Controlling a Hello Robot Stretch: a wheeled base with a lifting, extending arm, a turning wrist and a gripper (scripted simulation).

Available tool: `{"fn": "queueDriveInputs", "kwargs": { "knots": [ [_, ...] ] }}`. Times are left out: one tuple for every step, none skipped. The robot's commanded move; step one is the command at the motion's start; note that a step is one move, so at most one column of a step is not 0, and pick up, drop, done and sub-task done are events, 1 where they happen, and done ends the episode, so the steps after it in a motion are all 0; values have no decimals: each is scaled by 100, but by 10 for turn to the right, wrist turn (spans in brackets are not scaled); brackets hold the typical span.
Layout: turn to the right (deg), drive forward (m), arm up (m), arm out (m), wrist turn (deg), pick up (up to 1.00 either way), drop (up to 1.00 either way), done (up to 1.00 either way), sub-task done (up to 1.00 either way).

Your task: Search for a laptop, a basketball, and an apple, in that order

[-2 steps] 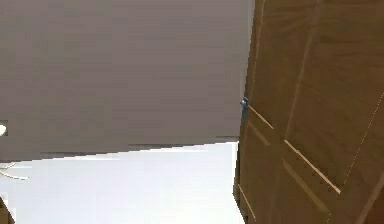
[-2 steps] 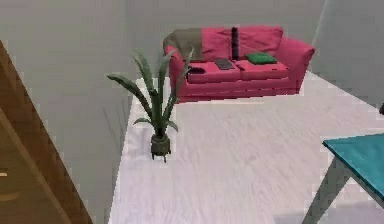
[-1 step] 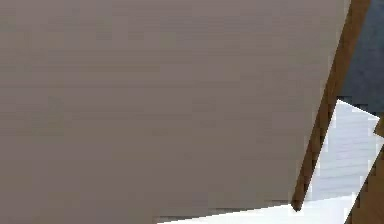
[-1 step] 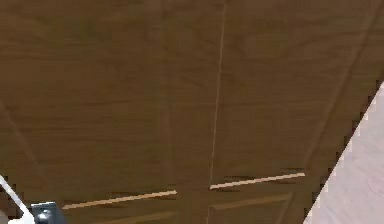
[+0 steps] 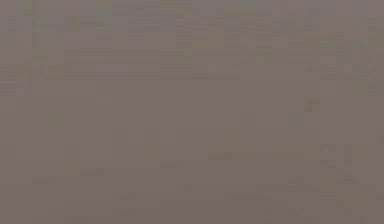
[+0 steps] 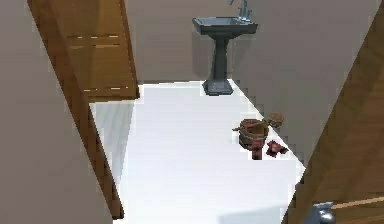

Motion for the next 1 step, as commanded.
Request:
{"fn": "queueDriveInputs", "kwargs": {
  "knots": [
    [120,0,0,0,0,0,0,0,0]
  ]
}}
